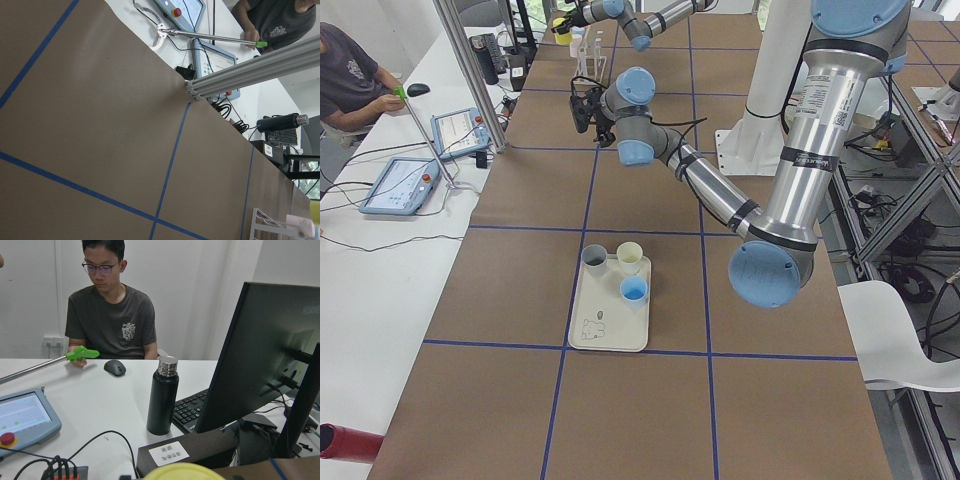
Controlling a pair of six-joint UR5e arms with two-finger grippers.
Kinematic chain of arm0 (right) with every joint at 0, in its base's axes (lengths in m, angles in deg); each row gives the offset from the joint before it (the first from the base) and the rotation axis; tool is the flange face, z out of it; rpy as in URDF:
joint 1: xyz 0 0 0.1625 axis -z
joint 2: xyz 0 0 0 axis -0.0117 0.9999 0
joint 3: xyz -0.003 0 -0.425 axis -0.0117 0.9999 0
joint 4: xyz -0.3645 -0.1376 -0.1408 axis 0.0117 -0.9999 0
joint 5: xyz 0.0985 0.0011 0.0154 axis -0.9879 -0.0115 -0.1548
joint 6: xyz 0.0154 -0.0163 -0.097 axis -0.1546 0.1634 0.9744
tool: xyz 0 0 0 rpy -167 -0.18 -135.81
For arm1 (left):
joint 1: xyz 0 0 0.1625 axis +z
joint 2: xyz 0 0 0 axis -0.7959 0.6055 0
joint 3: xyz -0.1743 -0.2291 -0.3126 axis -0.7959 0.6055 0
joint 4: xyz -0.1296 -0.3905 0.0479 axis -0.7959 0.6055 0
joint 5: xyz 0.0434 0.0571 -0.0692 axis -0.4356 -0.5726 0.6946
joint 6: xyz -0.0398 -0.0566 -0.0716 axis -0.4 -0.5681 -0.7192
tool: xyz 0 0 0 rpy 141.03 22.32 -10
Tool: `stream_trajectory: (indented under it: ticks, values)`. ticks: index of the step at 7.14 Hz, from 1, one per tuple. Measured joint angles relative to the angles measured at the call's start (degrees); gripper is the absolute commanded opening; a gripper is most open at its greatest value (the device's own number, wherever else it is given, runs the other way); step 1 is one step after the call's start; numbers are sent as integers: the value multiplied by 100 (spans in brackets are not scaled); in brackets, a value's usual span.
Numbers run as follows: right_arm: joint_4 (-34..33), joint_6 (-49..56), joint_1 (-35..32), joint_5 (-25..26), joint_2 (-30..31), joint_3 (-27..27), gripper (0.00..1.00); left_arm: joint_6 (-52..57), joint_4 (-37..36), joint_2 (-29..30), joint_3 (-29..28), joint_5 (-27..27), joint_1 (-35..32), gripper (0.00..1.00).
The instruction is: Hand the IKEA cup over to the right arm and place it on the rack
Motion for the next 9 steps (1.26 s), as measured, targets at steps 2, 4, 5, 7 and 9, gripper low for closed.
stream_trajectory:
  ticks: [2,4,5,7,9]
  values:
    - [7,17,33,-142,136,-32,0,0,3,-3,-3,5,10,100]
    - [10,21,61,-178,179,-35,34,0,3,2,-3,6,19,100]
    - [10,15,82,-178,183,-35,99,0,3,3,-4,7,21,100]
    - [91,10,114,-178,213,-26,100,0,5,3,1,7,22,100]
    - [256,32,118,-345,275,-50,100,2,5,3,3,13,28,100]
